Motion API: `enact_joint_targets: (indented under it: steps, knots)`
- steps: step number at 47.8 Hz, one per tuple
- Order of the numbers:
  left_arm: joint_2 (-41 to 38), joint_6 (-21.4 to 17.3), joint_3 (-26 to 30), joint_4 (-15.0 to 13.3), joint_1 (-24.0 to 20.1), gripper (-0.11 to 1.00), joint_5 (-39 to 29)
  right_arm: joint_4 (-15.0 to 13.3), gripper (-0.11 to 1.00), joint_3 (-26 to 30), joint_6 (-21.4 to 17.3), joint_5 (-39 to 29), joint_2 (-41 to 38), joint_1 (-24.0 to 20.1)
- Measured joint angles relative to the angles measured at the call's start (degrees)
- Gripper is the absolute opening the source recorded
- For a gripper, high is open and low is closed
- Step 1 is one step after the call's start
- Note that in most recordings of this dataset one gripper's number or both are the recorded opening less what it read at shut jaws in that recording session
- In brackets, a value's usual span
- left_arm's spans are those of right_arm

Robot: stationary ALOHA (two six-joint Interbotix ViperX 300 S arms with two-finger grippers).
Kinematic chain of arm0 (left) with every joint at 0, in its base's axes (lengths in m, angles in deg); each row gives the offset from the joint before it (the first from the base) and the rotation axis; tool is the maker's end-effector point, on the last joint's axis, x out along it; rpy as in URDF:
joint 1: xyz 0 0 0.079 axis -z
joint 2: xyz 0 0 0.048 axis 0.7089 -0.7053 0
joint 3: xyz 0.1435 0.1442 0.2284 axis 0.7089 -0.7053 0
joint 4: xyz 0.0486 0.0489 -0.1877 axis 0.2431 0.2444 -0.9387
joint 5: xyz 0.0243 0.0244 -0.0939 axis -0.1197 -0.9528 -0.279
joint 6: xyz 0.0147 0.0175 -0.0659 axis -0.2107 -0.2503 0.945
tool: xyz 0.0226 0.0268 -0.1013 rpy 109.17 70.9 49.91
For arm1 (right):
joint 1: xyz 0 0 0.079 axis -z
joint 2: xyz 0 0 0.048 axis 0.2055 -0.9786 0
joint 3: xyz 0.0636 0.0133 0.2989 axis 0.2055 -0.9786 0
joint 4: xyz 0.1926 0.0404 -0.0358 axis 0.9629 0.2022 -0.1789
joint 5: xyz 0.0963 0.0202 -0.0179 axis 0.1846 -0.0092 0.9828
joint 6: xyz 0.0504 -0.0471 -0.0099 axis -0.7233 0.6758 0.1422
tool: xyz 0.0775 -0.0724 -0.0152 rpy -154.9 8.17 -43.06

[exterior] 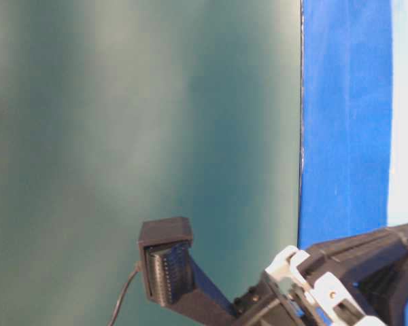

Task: Fold the light blue towel.
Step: 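Pinch the top corners with both grippers and lift them, then pull both corners toward the bottom edge, folding the towel in half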

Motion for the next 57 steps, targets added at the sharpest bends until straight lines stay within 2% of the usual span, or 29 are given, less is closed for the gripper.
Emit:
enact_joint_targets:
  steps: [10, 26, 48, 50, 52, 57]
  knots:
    - [-0.8, 1.6, 0.3, 0.0, 3.2, 0.01, 0.0, 0.0, 0.02, 0.2, -4.0, 0.8, -2.7, -6.2]
    - [-2.1, 1.5, 1.4, 0.0, 4.0, 0.01, 1.0, 0.0, 0.02, 1.7, -4.3, 2.3, -7.1, -10.7]
    - [-2.1, 0.7, 1.4, 0.0, 4.0, 0.01, 2.1, -0.2, 0.03, 1.8, -4.3, 4.0, -7.6, -11.3]
    - [-2.2, 0.7, 1.4, 0.0, 4.0, 0.02, 2.1, -0.2, 0.09, 1.8, -4.3, 4.0, -7.5, -11.3]
    - [-2.1, 0.7, 1.3, -0.1, 4.0, 0.08, 2.1, -0.2, 0.21, 1.8, -4.3, 4.0, -7.5, -11.3]
    - [-2.0, 0.7, 1.4, -0.1, 4.0, 0.36, 2.1, -0.2, 0.52, 1.9, -4.2, 3.8, -7.5, -11.3]
